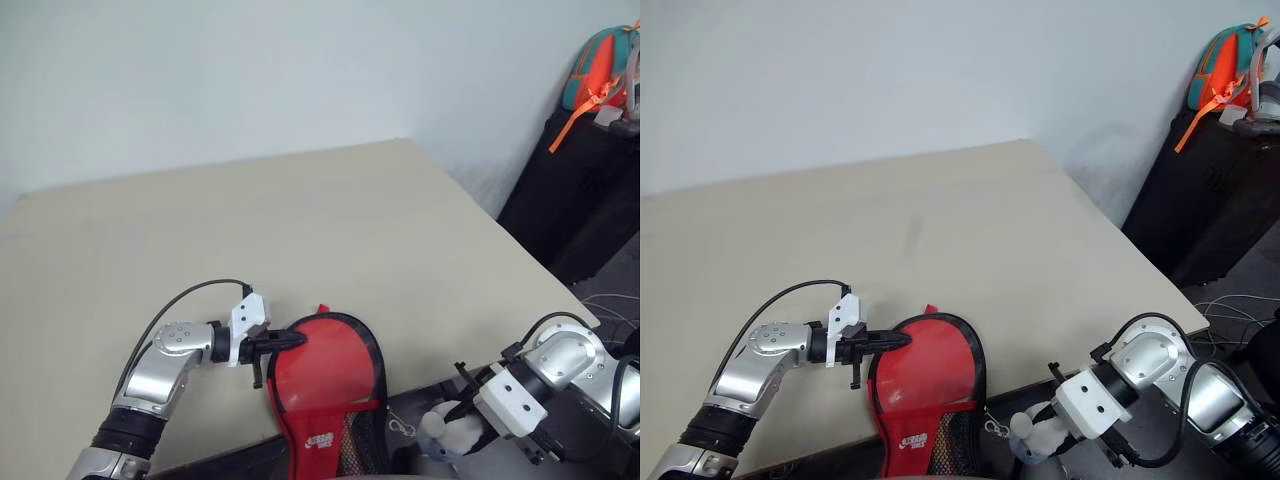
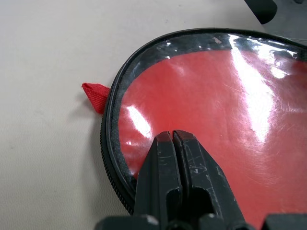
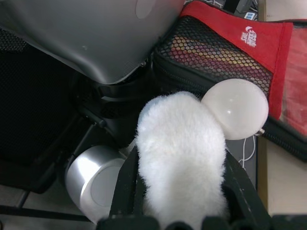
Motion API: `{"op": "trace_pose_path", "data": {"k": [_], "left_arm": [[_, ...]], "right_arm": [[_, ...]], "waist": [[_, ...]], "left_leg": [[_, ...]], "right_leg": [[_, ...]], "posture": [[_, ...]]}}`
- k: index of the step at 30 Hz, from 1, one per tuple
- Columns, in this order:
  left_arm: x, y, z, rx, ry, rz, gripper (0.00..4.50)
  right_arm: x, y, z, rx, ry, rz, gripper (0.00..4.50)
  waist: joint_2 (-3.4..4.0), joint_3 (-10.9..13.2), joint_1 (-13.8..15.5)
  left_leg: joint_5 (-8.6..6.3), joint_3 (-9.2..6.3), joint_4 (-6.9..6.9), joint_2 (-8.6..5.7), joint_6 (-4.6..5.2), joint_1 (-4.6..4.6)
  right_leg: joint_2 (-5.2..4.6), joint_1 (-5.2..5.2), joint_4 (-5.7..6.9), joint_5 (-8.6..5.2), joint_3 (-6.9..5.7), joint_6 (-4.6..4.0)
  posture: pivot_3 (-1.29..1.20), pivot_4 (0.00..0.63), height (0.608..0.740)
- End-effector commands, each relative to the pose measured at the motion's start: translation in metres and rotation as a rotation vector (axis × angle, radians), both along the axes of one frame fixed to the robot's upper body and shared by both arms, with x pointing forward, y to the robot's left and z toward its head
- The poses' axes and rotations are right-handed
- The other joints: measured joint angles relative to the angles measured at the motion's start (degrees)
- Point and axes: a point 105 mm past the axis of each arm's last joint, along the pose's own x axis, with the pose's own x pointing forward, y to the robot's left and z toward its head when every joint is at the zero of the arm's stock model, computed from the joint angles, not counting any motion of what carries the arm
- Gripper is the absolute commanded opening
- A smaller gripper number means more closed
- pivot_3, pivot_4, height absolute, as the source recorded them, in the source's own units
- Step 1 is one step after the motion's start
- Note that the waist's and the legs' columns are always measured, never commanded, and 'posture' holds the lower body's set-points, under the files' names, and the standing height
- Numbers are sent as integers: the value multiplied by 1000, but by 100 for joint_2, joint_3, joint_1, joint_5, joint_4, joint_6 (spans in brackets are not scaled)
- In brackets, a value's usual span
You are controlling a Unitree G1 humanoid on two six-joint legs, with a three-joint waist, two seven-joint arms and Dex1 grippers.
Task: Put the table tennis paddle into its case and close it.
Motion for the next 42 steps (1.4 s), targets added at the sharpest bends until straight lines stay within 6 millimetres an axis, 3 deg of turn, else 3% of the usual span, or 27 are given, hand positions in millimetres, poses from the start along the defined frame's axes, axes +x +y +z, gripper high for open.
{"op": "trace_pose_path", "data": {"k": [1, 3, 4, 7, 14, 20, 23, 26, 28, 33, 38, 42], "left_arm": [[-8, 14, -24, 79, 103, 37, 0], [-7, 14, -24, 80, 101, 38, 0], [-6, 14, -24, 79, 99, 39, 0], [-4, 13, -23, 75, 95, 43, 0], [0, 16, -16, 69, 58, 52, 0], [3, 21, -9, 62, 26, 68, 0], [5, 22, -1, 43, -8, 99, 0], [11, 27, 7, 52, -97, 148, 531], [12, 30, 12, 37, -120, 172, 1116], [8, 39, 51, -114, -161, 290, 2825], [6, 62, 59, -137, -205, 450, 4466], [-2, 66, 59, -179, -194, 518, 4466]], "right_arm": [[7, 0, -3, -25, -12, -3, 622], [13, -1, -2, -34, -16, -25, 622], [17, -2, -2, -52, -5, -46, 1156], [23, -3, 1, -79, 16, -77, 1862], [41, -1, 26, -53, 49, -149, 4416], [75, -1, 54, 19, 44, -262, 4466], [116, 6, 66, 106, -10, -446, 4466], [135, 9, 64, 123, -5, -557, 4500], [141, 11, 58, 116, -7, -608, 4500], [153, 27, 36, 138, 13, -733, 4500], [161, 49, 19, 167, 33, -827, 4500], [159, 72, 8, 205, 57, -856, 4500]], "waist": [[-2, 1, -2], [0, 1, -13], [4, 0, -14], [4, 0, -15], [8, 0, -16], [7, 1, -15], [6, 1, -17], [-10, 7, -13], [-28, 17, -9], [-59, 41, -49], [-53, 58, -131], [-53, 60, -168]], "left_leg": [[0, 0, -1, 2, -1, 0], [-1, 0, -2, 2, -2, 0], [-1, 0, -1, 2, -2, 0], [-1, -2, 1, 2, -2, 0], [-1, -18, 5, 4, -2, 0], [-1, -10, 4, 14, -2, 1], [-1, -9, 1, 15, -3, 3], [-2, -4, 1, 14, -6, 1], [-3, 2, 9, 3, -12, 0], [-17, 9, 15, 3, -47, -7], [-17, 0, 16, 11, -57, -4], [-19, -1, 26, 11, -60, -3]], "right_leg": [[1, -1, 0, 0, -6, 0], [2, -2, 1, 0, -13, 0], [3, -4, 0, 0, -17, 0], [2, -7, -4, 0, -35, 0], [2, -11, -36, 0, -67, 0], [2, -18, -50, 0, -78, 0], [3, -28, -49, 1, -79, -1], [1, -51, -33, 3, -75, -2], [3, -70, 14, 8, -43, -10], [10, -111, 80, 37, -15, -26], [30, -117, 94, 34, -11, -31], [32, -115, 95, 31, -8, -37]], "posture": [[0, 0, 706], [0, 0, 706], [0, 0, 706], [0, 0, 706], [0, 0, 706], [0, 0, 706], [0, 0, 706], [0, 0, 706], [0, 0, 706], [0, 0, 706], [0, 0, 706], [0, 0, 706]]}}
